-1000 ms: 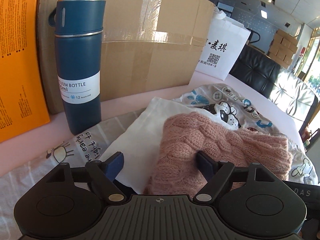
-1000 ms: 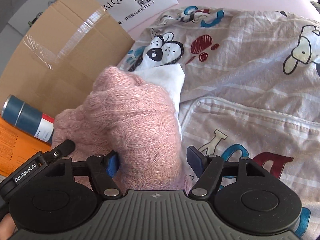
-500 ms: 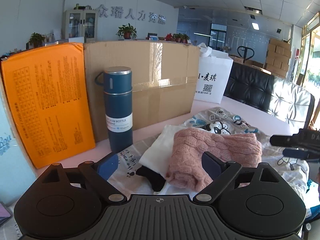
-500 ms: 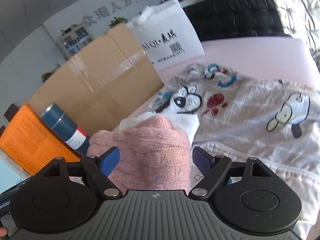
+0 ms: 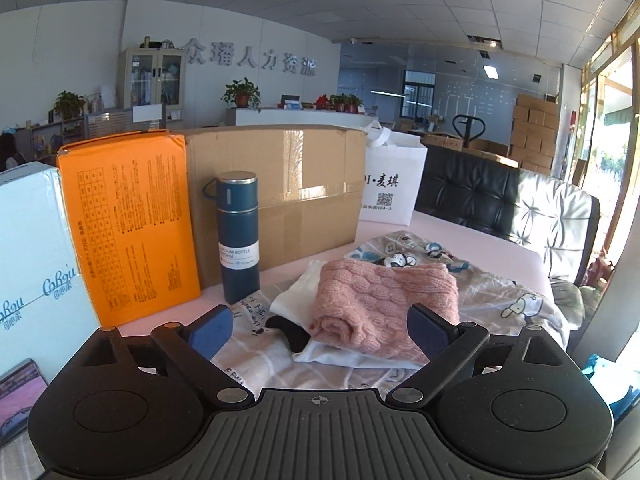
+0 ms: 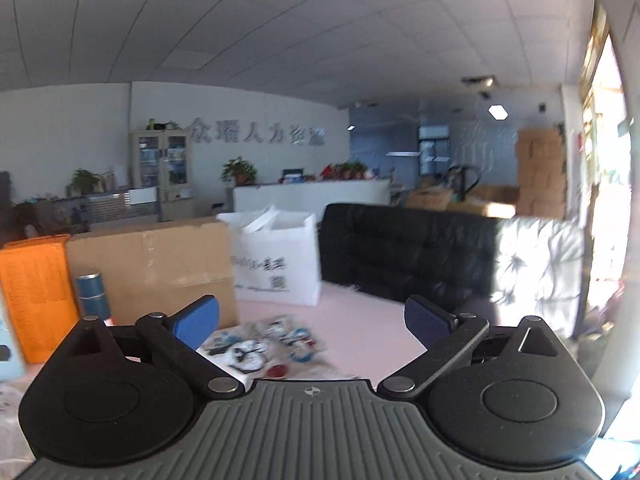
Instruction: Fold clothes
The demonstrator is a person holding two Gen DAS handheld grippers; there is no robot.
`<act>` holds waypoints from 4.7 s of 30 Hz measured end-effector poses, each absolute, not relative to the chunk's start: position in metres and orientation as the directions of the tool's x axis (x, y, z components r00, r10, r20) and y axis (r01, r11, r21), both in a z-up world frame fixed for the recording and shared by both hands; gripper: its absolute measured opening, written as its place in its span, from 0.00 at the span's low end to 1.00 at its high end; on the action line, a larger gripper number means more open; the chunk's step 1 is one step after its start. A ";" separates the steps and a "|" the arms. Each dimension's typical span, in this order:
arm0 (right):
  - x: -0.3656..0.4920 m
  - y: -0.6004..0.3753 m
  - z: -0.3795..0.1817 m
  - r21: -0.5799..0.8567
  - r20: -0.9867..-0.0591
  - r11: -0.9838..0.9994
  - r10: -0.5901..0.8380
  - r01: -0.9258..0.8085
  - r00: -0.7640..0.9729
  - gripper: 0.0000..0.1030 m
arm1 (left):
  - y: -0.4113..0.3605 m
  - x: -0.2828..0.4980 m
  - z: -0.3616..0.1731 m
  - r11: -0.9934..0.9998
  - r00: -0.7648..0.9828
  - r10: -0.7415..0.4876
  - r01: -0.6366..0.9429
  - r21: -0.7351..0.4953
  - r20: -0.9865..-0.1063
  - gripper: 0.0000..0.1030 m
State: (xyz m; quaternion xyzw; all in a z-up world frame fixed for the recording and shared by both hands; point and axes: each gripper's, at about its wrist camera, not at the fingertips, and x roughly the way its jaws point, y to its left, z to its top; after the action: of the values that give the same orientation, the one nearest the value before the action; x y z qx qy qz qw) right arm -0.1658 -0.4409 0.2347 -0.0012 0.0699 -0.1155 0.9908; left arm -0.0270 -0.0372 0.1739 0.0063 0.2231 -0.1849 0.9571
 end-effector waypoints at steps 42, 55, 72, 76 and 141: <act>-0.114 -0.341 0.221 0.388 -0.076 0.921 -0.008 0.037 0.997 1.00 | -0.076 -0.046 0.177 0.880 0.854 -0.475 0.458 -0.123 -0.213 1.00; -0.117 -0.343 0.194 0.356 -0.158 0.930 -0.041 0.095 0.987 1.00 | -0.089 -0.049 0.170 0.909 0.878 -0.417 0.408 -0.091 -0.235 1.00; -0.081 -0.322 0.161 0.390 -0.198 0.919 0.022 0.058 0.980 1.00 | -0.057 -0.072 0.173 0.973 0.944 -0.215 0.228 0.022 -0.251 1.00; -0.070 -0.313 0.158 0.404 -0.205 0.914 0.064 0.025 0.977 1.00 | -0.050 -0.078 0.172 0.983 0.955 -0.171 0.184 0.029 -0.243 1.00; -0.033 -0.240 0.112 0.204 -0.551 0.979 0.090 0.028 0.830 1.00 | -0.007 -0.082 0.145 1.000 0.925 -0.014 0.020 0.012 -0.380 1.00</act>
State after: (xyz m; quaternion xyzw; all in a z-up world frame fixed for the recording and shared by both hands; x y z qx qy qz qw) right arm -0.0328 -0.2400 0.1123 0.1021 0.2913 0.0163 0.9510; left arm -0.0816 -0.0070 0.1445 0.0079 0.1938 -0.0088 0.9810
